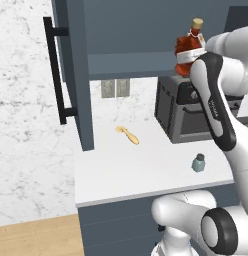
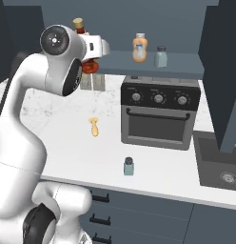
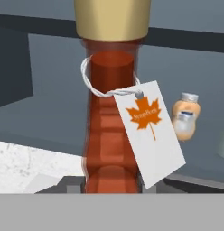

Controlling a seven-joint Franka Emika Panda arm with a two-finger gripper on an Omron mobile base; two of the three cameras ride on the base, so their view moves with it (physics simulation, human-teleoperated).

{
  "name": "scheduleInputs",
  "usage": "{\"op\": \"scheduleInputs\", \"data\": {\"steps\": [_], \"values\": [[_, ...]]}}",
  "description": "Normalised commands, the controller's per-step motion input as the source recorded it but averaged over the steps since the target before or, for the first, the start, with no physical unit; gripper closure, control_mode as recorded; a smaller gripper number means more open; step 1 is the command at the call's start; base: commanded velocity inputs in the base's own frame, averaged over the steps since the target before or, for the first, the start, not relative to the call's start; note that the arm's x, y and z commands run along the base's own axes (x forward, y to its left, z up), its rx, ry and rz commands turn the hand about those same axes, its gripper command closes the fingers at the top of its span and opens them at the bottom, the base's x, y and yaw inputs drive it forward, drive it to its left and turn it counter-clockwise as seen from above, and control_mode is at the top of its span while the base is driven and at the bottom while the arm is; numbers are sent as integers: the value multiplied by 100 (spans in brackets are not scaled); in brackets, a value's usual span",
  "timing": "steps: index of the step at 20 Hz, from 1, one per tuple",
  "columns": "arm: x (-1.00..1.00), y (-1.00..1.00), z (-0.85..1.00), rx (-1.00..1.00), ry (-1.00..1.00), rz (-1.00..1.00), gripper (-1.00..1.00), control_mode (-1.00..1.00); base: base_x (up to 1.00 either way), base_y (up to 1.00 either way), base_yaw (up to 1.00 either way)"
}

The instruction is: Put the shaker and condiment bottle from the counter next to their counterparts in the cabinet.

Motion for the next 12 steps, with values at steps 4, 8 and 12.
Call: {"op": "scheduleInputs", "data": {"steps": [4, 8, 12], "values": [[1, 22, -5, -15, -2, 3, 100, -100, 0, 0, 0], [19, -1, 0, -10, -4, -8, 100, -100, 0, 0, 0], [28, -9, 0, -3, -1, -10, 100, -100, 0, 0, 0]]}}
